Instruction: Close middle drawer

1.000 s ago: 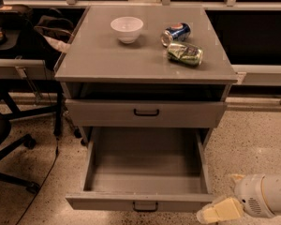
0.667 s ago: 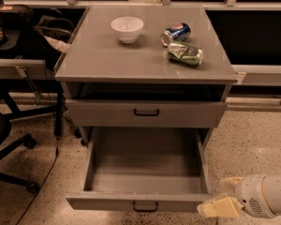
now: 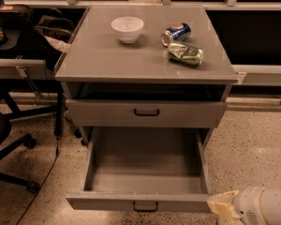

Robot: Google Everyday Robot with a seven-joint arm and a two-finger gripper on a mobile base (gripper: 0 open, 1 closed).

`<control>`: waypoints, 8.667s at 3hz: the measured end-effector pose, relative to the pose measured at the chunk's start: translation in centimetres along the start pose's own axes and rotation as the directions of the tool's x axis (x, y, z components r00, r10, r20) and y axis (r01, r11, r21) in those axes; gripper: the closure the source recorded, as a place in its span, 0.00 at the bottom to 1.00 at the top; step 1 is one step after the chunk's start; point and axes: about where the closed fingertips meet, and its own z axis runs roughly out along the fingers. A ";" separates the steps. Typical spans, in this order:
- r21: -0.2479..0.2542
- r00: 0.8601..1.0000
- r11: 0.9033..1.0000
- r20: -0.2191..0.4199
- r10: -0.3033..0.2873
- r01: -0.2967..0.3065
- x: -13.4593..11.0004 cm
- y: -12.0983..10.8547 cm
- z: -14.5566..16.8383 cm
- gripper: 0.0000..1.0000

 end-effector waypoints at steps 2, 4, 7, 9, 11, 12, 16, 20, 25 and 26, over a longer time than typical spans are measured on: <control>0.111 0.988 0.982 0.048 0.149 -0.153 7.2 -2.1 5.0 1.00; 0.027 0.972 0.972 -0.013 0.236 -0.235 10.3 -3.4 11.6 1.00; 0.031 0.929 0.933 0.111 0.353 -0.359 11.2 -6.0 15.3 1.00; -0.002 0.918 0.929 0.156 0.366 -0.370 8.5 -8.8 18.5 1.00; -0.036 0.936 0.950 0.165 0.311 -0.310 3.2 -11.0 21.4 1.00; -0.036 0.936 0.950 0.165 0.311 -0.310 3.2 -11.0 21.4 1.00; -0.058 0.931 0.965 0.255 0.261 -0.255 -4.2 -15.0 24.1 1.00; -0.055 0.926 0.976 0.311 0.216 -0.210 -11.8 -16.8 25.8 0.58; -0.082 0.929 0.988 0.336 0.153 -0.133 -10.3 -15.3 22.6 0.00; -0.078 0.927 0.986 0.339 0.162 -0.144 -9.6 -15.5 22.1 0.00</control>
Offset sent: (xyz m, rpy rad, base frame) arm -0.0323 -0.0254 -0.1244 -0.0185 0.0226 -0.2711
